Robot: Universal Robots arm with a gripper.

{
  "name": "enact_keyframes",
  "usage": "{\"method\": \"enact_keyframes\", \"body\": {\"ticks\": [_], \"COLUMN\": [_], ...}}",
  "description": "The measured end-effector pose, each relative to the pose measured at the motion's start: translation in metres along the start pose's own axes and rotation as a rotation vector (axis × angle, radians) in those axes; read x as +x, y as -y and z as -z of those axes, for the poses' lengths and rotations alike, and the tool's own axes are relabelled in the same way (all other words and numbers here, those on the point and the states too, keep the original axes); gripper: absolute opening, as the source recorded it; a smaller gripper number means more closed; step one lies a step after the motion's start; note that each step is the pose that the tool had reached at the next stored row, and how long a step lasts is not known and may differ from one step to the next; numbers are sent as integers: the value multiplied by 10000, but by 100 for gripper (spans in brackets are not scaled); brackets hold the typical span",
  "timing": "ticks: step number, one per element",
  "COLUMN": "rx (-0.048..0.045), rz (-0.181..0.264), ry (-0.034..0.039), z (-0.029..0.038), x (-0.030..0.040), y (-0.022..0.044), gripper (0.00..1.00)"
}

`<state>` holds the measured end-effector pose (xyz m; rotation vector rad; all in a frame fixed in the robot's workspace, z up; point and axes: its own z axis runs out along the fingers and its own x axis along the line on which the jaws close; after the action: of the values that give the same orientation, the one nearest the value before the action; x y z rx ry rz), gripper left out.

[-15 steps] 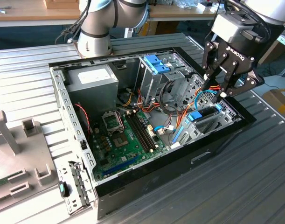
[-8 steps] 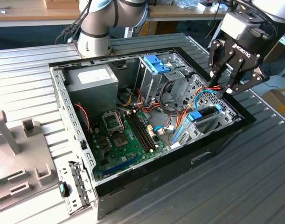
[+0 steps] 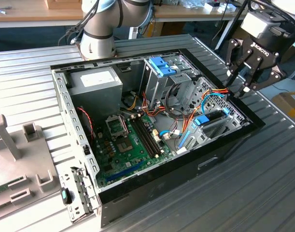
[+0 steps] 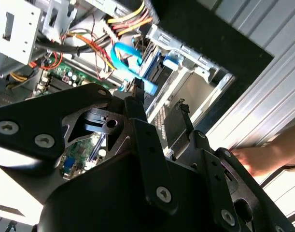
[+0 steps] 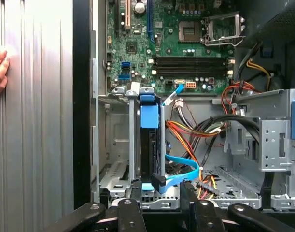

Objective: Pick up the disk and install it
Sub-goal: 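Insert the disk into the insertion slot, then insert the first disk wire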

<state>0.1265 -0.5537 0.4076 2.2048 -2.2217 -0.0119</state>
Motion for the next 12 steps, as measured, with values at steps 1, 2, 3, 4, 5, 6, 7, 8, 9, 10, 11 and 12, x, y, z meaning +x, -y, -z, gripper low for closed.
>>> {"method": "enact_keyframes", "body": {"ticks": [1,2,3,4,5,6,7,8,9,10,11,12], "rx": [21,44,61,68,73,75,75,75,75,75,75,75], "rz": [-2,-1,-1,-1,-2,-2,-1,-1,-1,-1,-1,-1], "ry": [4,5,5,6,7,6,6,6,6,6,6,6], "z": [-1,-2,-2,-3,-4,-5,-4,-4,-4,-4,-4,-4], "x": [8,21,34,39,43,44,44,44,44,44,44,44], "y": [-39,-87,-134,-161,-186,-194,-195,-196,-196,-200,-204,-205], "gripper": [44,44,44,44,44,44,44,44,44,44,44,44]}}
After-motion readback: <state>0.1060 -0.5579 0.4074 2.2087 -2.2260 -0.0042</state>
